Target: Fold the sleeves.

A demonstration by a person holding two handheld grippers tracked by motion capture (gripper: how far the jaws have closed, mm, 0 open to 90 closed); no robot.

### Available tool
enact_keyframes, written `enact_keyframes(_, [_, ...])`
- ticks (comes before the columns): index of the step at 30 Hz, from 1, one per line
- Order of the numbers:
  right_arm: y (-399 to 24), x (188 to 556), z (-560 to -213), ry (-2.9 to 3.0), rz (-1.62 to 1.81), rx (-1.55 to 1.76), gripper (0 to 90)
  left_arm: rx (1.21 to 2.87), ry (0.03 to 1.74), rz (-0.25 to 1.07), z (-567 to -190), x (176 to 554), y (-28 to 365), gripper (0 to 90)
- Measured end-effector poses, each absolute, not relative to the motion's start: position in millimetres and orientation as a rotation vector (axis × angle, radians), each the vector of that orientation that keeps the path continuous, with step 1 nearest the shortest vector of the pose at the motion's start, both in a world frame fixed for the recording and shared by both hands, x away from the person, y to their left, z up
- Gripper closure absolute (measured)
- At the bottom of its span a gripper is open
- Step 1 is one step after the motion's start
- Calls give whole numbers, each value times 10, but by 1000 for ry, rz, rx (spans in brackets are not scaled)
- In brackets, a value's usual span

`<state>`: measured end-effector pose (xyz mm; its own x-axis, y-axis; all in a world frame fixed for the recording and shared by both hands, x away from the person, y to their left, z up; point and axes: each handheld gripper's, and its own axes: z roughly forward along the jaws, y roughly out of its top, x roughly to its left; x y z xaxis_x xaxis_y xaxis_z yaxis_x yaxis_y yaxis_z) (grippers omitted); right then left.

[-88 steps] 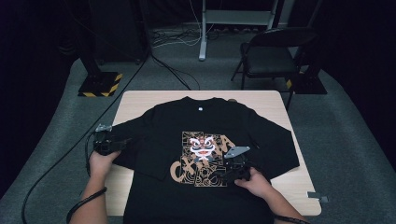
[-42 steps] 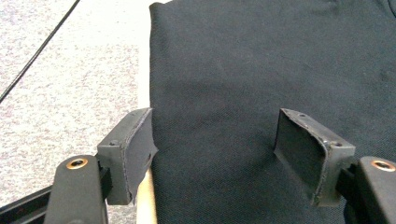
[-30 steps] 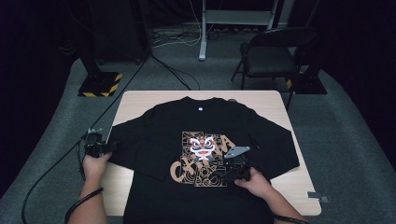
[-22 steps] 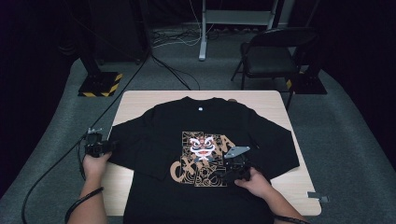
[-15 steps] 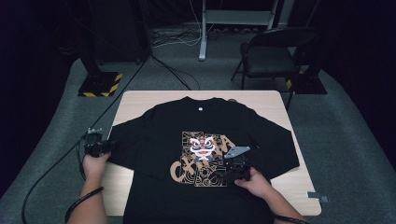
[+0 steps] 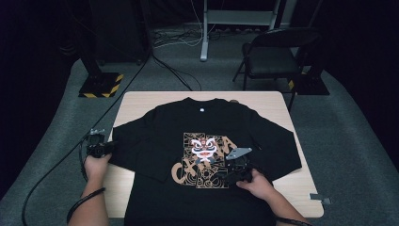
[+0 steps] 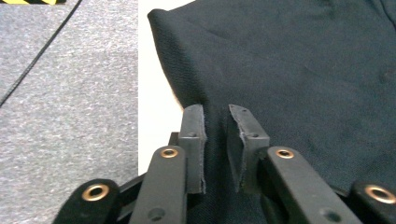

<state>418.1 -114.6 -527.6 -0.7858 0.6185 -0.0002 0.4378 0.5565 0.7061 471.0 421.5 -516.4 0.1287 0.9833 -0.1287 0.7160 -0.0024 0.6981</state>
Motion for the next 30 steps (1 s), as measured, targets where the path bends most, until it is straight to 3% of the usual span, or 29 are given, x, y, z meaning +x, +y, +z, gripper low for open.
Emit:
enact_keyframes(6, [-1146, 4181, -5276, 2544, 1052, 880, 0, 1801, 1625, 600, -5133, 4694, 4175, 843])
enact_keyframes(21, [-1146, 4181, -5276, 2544, 1052, 881, 0, 1740, 1523, 591, -4901, 4622, 4086, 845])
enact_keyframes(30, [-1146, 4181, -5276, 2545, 1052, 881, 0, 1844, 1409, 625, -4804, 4627, 3795, 845])
